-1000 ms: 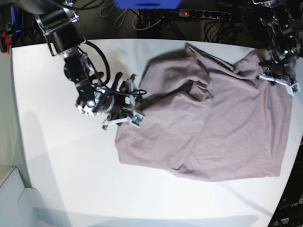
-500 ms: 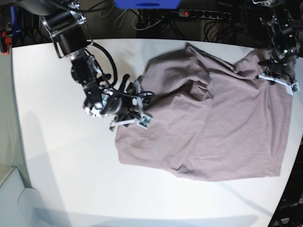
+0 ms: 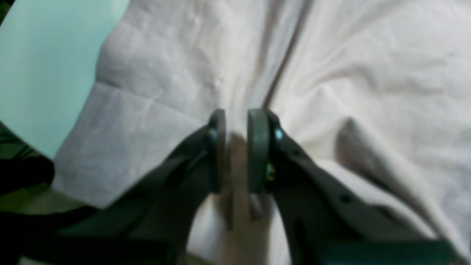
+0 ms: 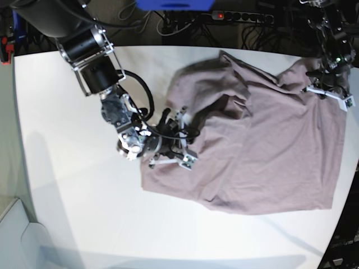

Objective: Layout the t-shirt on the table in an organized manner, then fold the t-shirt properly
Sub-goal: 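Drag the grasped edge away from the left gripper with the right gripper, then pull the shirt taut between both grippers, left gripper regrasping the body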

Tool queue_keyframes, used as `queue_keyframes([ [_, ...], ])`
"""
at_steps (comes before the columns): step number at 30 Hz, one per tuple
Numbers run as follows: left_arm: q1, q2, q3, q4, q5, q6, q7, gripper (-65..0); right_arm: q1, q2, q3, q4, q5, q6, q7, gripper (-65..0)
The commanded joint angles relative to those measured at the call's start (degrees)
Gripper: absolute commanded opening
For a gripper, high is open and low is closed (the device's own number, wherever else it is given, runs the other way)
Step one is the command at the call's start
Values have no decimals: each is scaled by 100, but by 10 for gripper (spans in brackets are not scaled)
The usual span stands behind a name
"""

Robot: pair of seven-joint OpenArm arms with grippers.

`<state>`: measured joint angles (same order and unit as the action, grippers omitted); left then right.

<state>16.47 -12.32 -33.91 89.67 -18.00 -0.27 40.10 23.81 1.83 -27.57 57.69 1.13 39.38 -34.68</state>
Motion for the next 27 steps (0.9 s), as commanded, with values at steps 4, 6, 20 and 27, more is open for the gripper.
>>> queue_keyframes([
  [4,-25,-83,-24,110,2,14,-155,-545,-3,446,-43,266,-240,62,-510,-650],
  [6,-25,-109,-24,110,2,5,-155,-545,-30,675,-43,644,-240,62,-651,-650],
  [20,-78,-127,-24,110,2,5,-190,-545,85,1976,-60,3141,-231,62,-1609,-650],
  [27,-78,-127,-24,110,2,5,-190,-545,753,2081,-60,3686,-231,62,-2102,-650],
])
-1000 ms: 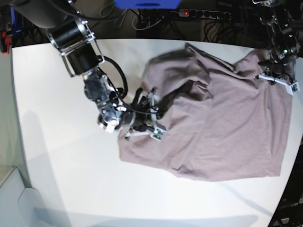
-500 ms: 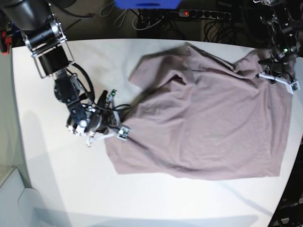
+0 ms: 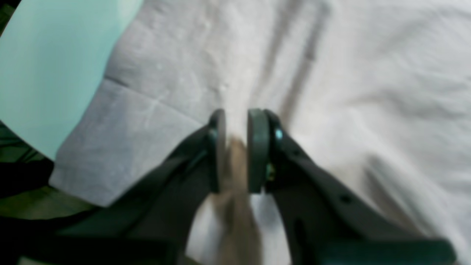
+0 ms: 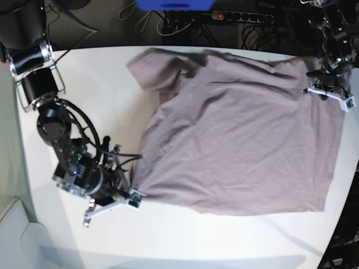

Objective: Layout the t-shirt on the table in an organized manner, then fold the t-shirt properly
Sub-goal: 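Pull the shirt taut between both grippers, left gripper regrasping the body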

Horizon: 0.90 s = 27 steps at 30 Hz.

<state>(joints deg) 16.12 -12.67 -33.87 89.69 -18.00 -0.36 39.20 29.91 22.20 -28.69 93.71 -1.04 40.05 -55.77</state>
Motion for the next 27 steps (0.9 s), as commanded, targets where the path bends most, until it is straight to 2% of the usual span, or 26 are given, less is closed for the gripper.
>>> queue_keyframes([
  [1,-43,-92,-29,108,11,14,-100,-545,248,53,51,93,-15,-5,-19,-650],
  [4,-43,-180,-169,99,11,14,-100,-545,521,211,51,119,-15,-5,-45,-650],
  [9,-201,-206,-530,-121,11,5,-100,-545,820,246,42,93,-15,-5,8,-650],
  [11,-254,-206,-706,-261,11,5,-100,-545,881,369,42,119,-15,-5,8,-650],
  [15,-280,-206,-925,-147,-68,5,-39,-544,837,369,34,163,-15,-5,-1,-650],
  [18,-245,-197,-1004,398,-411,5,67,-544,688,308,-81,163,-15,-5,8,-650],
  [22,-280,-180,-1013,1471,-1255,5,867,-544,521,273,-213,172,-15,-5,-28,-650],
  [25,-517,14,-776,1875,-1941,5,1306,-545,363,-61,-213,172,-24,-5,-36,-650],
  [27,-799,225,-442,1796,-2055,49,1509,-545,257,-184,-213,172,-24,-5,-45,-650],
])
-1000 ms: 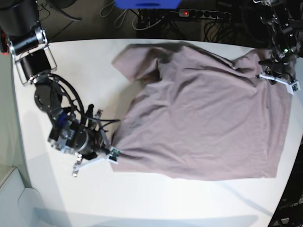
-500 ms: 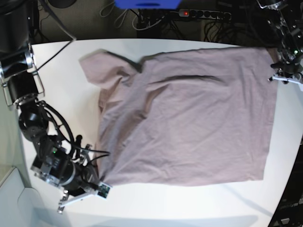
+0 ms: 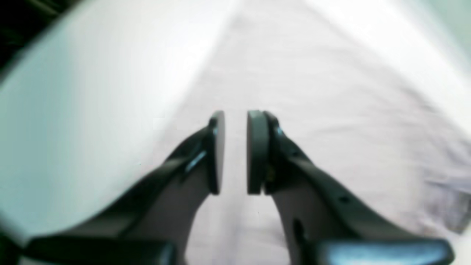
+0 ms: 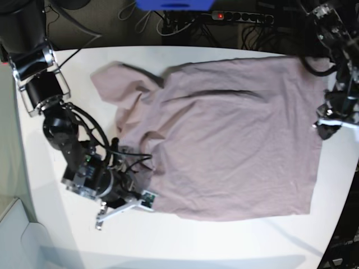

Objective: Layout the t-shirt on the table in an organized manner, then fold the t-shirt properly
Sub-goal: 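Pull the shirt taut between both grippers, left gripper regrasping the body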

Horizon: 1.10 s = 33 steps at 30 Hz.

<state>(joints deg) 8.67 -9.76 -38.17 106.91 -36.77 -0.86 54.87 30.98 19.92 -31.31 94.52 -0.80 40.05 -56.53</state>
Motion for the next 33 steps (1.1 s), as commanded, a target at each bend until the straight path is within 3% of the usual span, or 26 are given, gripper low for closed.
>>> queue_keyframes([
  [1,-185,48,191,-76,-54,100,-32,-545,97,-19,41,91,-48,-5,31,-650],
  [4,-511,409,841,-806,570,100,-94,-546,-61,-238,41,91,-180,-5,31,-650],
  [7,-774,673,1334,-1544,1124,108,-164,-549,-228,-529,32,82,-769,-5,58,-650],
  [13,-862,725,1668,-2362,2073,82,-226,-650,-351,-907,32,64,-1481,-5,93,-650],
  [18,-695,224,1668,-2836,2319,64,-639,-645,-281,-889,50,73,-1507,-5,93,-650],
  [24,-502,-497,1668,-3540,2293,64,-1263,-646,45,-616,41,82,-1507,-5,93,-650],
  [33,-484,-875,1659,-3575,2293,64,-1360,-646,519,-493,67,38,-1507,-5,181,-650],
])
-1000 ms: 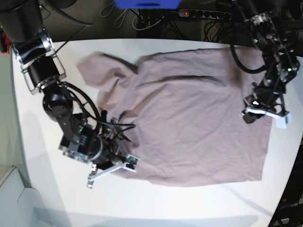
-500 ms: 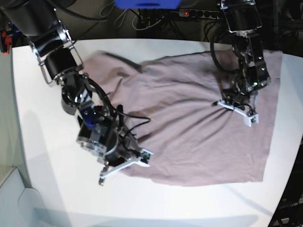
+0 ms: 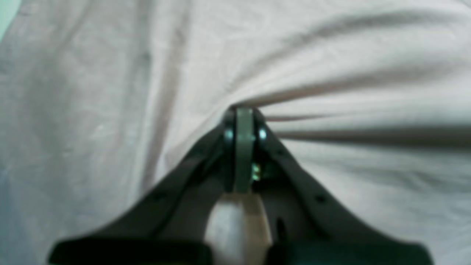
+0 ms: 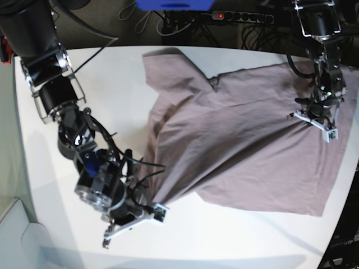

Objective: Layout the t-shirt on the table in an organized manner, then fold the t-shirt properly
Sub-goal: 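Pull the shirt taut between both grippers, left gripper regrasping the body, then release the shirt with the right gripper and lift it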

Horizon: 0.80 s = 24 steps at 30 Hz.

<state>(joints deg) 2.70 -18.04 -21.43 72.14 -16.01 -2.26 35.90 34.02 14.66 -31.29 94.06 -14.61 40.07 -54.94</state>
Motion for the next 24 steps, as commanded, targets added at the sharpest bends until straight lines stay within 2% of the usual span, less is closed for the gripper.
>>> queue_keyframes([
  [1,112,-55,-15,-97,216,204,537,-646,251,33,65,84,-126,-7,127,-650],
  [6,121,-55,-15,-89,216,204,537,-646,303,104,74,-39,-126,-7,672,-650],
  [11,130,-29,-15,-89,216,204,537,-646,312,-204,74,-769,-126,-7,1050,-650],
  [13,139,-29,-15,-89,216,204,537,-646,312,-318,56,-1094,-126,-7,1032,-628],
  [16,148,-29,-15,-89,216,204,537,-646,312,-520,65,-1622,-126,-7,1032,-526],
  [20,148,-29,-15,-80,216,204,537,-646,198,-564,74,-1736,-126,-7,979,-379],
  [24,156,-46,-15,-80,216,204,537,-646,-22,-529,83,-1200,-126,-7,496,-265],
])
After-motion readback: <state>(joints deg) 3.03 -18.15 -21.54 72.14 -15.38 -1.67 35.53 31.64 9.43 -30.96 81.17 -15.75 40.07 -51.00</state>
